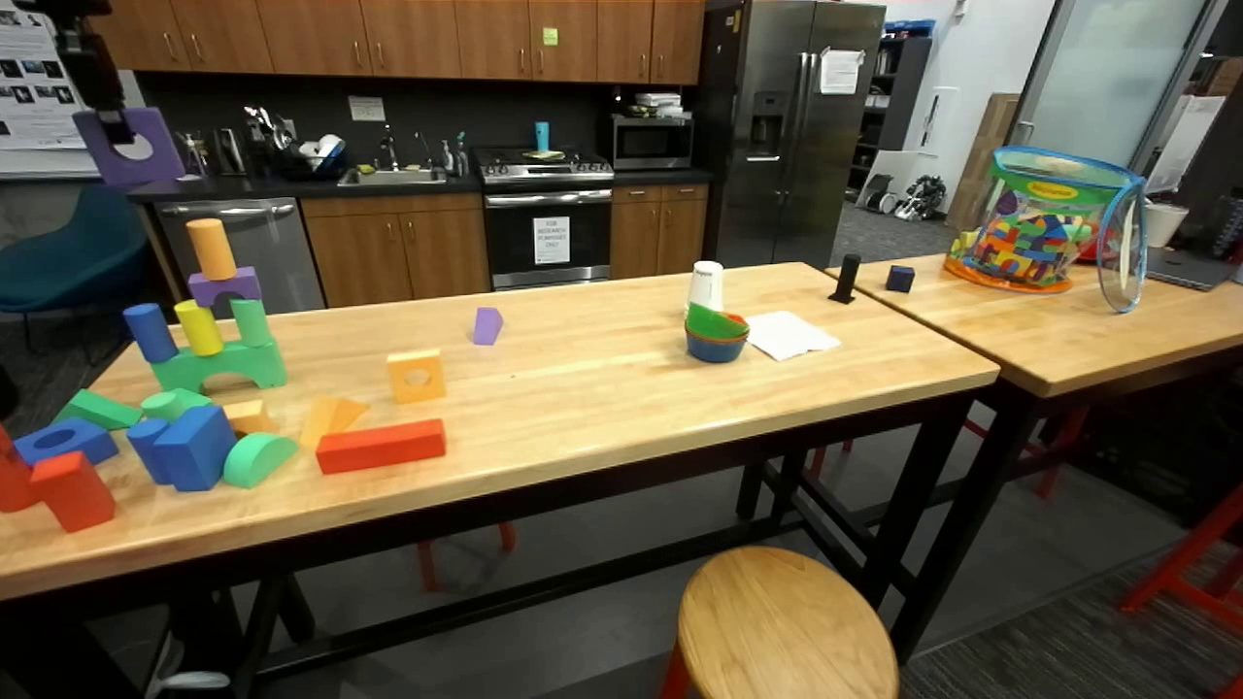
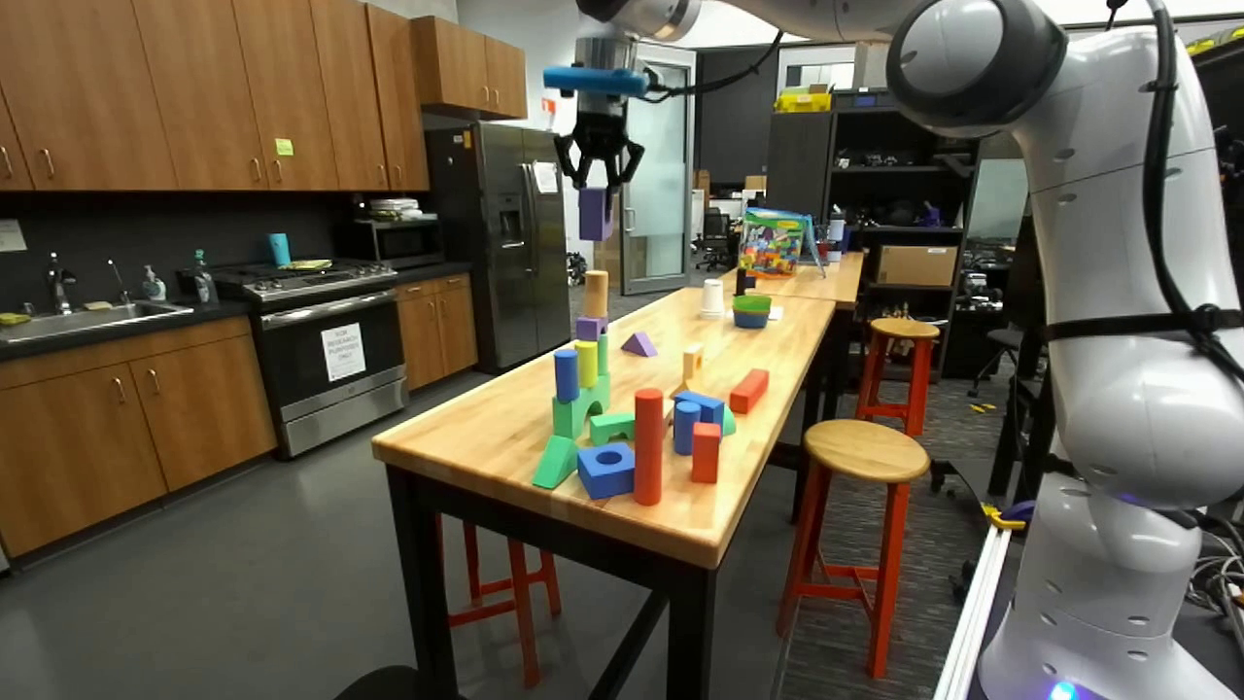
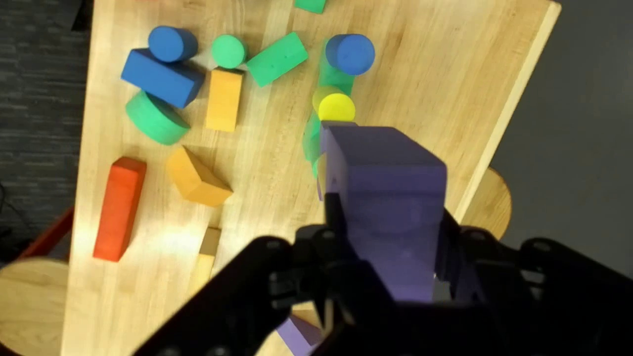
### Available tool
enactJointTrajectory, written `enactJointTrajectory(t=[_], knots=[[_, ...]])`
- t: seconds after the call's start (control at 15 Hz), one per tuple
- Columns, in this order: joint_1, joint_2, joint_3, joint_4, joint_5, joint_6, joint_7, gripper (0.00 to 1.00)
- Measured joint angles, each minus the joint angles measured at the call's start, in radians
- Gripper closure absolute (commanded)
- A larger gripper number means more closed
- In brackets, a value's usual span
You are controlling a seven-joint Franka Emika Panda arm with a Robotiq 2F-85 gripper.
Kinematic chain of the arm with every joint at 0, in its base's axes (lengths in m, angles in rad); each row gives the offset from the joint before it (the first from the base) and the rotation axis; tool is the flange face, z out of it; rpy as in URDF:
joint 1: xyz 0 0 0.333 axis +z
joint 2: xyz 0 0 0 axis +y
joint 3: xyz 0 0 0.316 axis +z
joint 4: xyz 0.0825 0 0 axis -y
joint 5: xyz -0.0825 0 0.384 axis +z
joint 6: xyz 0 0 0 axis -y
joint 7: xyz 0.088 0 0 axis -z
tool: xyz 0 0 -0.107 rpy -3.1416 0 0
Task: Pick up the topmost purple block from the stacked blocks and put it on the table
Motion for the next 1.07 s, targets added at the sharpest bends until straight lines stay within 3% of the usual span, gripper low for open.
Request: enactJointTrajectory(t=[0.33,0.53,0.73,0.8,1.07], knots=[[-0.050,-0.071,-0.011,-0.130,-0.018,0.010,-0.209,0.85],[-0.086,-0.118,-0.020,-0.263,0.008,0.036,-0.298,0.85],[-0.106,-0.174,-0.029,-0.427,0.051,0.080,-0.481,0.85],[-0.102,-0.192,-0.040,-0.480,0.055,0.094,-0.523,0.60],[-0.096,-0.221,-0.059,-0.570,0.076,0.098,-0.537,0.60]])
